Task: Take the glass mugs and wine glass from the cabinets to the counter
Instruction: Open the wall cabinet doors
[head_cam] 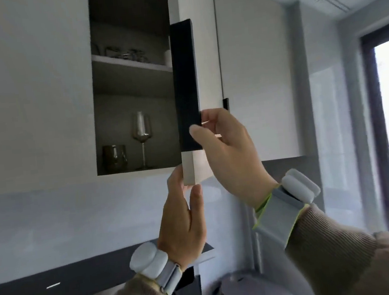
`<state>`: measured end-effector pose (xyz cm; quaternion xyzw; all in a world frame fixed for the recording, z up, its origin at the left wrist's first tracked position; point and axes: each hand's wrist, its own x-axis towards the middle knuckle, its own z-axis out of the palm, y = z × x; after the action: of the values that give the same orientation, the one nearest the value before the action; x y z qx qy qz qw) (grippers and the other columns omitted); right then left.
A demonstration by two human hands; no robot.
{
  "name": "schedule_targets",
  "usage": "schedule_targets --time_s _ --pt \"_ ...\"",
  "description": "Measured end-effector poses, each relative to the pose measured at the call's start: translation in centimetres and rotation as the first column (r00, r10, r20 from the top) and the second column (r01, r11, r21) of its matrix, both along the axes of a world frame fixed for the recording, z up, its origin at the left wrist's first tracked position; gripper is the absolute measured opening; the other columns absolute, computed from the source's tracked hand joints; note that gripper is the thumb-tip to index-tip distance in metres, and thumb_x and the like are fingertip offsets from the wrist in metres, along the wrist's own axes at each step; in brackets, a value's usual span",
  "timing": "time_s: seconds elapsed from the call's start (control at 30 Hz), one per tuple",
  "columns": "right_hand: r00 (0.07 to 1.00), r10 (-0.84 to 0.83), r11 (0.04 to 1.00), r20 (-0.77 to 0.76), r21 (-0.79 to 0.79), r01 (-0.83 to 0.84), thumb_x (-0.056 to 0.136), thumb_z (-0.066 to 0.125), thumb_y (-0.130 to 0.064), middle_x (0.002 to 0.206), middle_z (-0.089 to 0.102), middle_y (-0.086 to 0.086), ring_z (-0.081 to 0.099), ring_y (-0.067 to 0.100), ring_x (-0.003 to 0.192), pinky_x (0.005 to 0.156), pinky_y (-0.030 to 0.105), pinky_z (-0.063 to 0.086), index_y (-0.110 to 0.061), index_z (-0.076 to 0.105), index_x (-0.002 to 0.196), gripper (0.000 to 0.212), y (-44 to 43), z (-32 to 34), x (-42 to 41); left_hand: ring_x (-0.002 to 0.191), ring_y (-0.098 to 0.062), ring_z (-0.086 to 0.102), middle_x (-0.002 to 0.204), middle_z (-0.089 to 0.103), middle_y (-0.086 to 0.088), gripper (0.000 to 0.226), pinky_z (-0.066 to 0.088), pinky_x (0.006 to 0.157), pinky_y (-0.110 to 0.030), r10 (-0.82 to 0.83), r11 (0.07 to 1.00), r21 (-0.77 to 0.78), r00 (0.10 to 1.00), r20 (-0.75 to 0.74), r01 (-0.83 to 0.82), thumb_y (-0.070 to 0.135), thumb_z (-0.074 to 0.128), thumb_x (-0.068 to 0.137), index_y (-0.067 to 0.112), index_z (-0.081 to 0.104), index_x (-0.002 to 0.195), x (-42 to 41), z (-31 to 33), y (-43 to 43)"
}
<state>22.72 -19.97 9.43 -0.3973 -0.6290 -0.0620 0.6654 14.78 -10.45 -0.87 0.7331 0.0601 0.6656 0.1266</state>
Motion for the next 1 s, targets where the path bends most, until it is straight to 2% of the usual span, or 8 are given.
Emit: schedule_targets --time_s 0.17,0.23,0.4,0.5,0.6,0.7,0.8,1.0 --pt "0.987 -0.102 0.989 -0.124 0.098 0.115 0.087 0.058 -0.029 0.104 0.076 0.001 0.071 0.019 0.103 0.094 0.047 0.058 -0.014 0.068 0.115 0.033 -3.7 -0.5 5.0 0.140 -0.009 0.050 0.152 0.048 0.009 0.047 0.045 0.113 -0.033 -0.134 0.989 0.068 0.991 -0.003 0.134 0.028 0.043 0.106 0.034 0.033 0.152 5.9 0.3 -2.4" --pt "0.977 -0.146 0.979 -0.155 0.117 0.165 0.086 0.057 -0.025 0.103 0.077 0.002 0.073 0.022 0.103 0.093 0.052 0.058 -0.015 0.070 0.112 0.031 -5.2 -0.7 7.7 0.143 -0.012 0.047 0.156 0.047 0.002 0.051 0.043 0.116 -0.035 -0.147 0.985 0.089 0.989 -0.020 0.148 0.038 0.042 0.106 0.020 0.036 0.153 8.5 0.5 -3.4" --pt "0.936 -0.271 0.949 -0.227 0.099 0.299 0.085 0.054 -0.021 0.098 0.077 -0.005 0.074 0.022 0.100 0.089 0.057 0.059 -0.023 0.074 0.106 0.029 -8.1 -1.1 14.4 0.149 -0.016 0.040 0.160 0.043 -0.004 0.057 0.033 0.118 -0.017 -0.020 0.974 0.227 0.999 -0.037 0.028 0.056 0.038 0.104 0.025 0.036 0.151 15.2 1.3 -5.6" --pt "0.919 -0.323 0.935 -0.226 0.070 0.347 0.087 0.051 -0.017 0.097 0.077 -0.002 0.074 0.023 0.098 0.088 0.056 0.060 -0.022 0.075 0.104 0.030 -8.7 -1.2 16.9 0.151 -0.024 0.036 0.161 0.040 -0.009 0.057 0.041 0.118 -0.034 0.038 0.965 0.260 0.999 -0.035 -0.028 0.048 0.048 0.103 0.017 0.043 0.151 18.0 1.4 -5.7" --pt "0.897 -0.387 0.912 -0.214 0.055 0.406 0.091 0.047 -0.011 0.087 0.075 0.000 0.072 0.019 0.086 0.079 0.056 0.061 -0.017 0.072 0.092 0.026 -9.4 -1.2 20.0 0.151 -0.030 0.036 0.161 0.039 -0.010 0.060 0.049 0.108 -0.053 0.101 0.956 0.282 0.994 -0.038 -0.086 0.053 0.042 0.104 0.016 0.043 0.151 21.7 1.5 -6.2" --pt "0.876 -0.443 0.886 -0.191 0.058 0.460 0.090 0.044 -0.011 0.083 0.066 0.013 0.057 0.030 0.069 0.067 0.058 0.056 -0.014 0.066 0.082 0.023 -9.8 -1.2 23.1 0.151 -0.033 0.035 0.161 0.039 -0.011 0.065 0.048 0.108 -0.056 0.152 0.944 0.306 0.986 -0.069 -0.124 0.058 0.039 0.103 0.016 0.044 0.152 25.2 1.9 -6.4" --pt "0.862 -0.470 0.871 -0.189 0.061 0.488 0.088 0.042 -0.017 0.087 0.063 0.021 0.055 0.045 0.076 0.060 0.060 0.053 -0.012 0.065 0.084 0.024 -9.7 -1.1 26.1 0.148 -0.037 0.038 0.159 0.042 -0.012 0.065 0.047 0.109 -0.057 0.205 0.931 0.325 0.974 -0.092 -0.165 0.058 0.043 0.101 0.016 0.045 0.151 28.0 2.4 -6.5" --pt "0.868 -0.458 0.878 -0.194 0.055 0.476 0.086 0.041 -0.024 0.092 0.067 0.023 0.057 0.047 0.080 0.062 0.063 0.054 -0.016 0.069 0.091 0.030 -8.9 -1.2 30.3 0.144 -0.040 0.041 0.154 0.045 -0.015 0.063 0.046 0.108 -0.057 0.262 0.925 0.315 0.956 -0.129 -0.211 0.054 0.053 0.098 0.017 0.048 0.148 31.1 2.9 -6.9"
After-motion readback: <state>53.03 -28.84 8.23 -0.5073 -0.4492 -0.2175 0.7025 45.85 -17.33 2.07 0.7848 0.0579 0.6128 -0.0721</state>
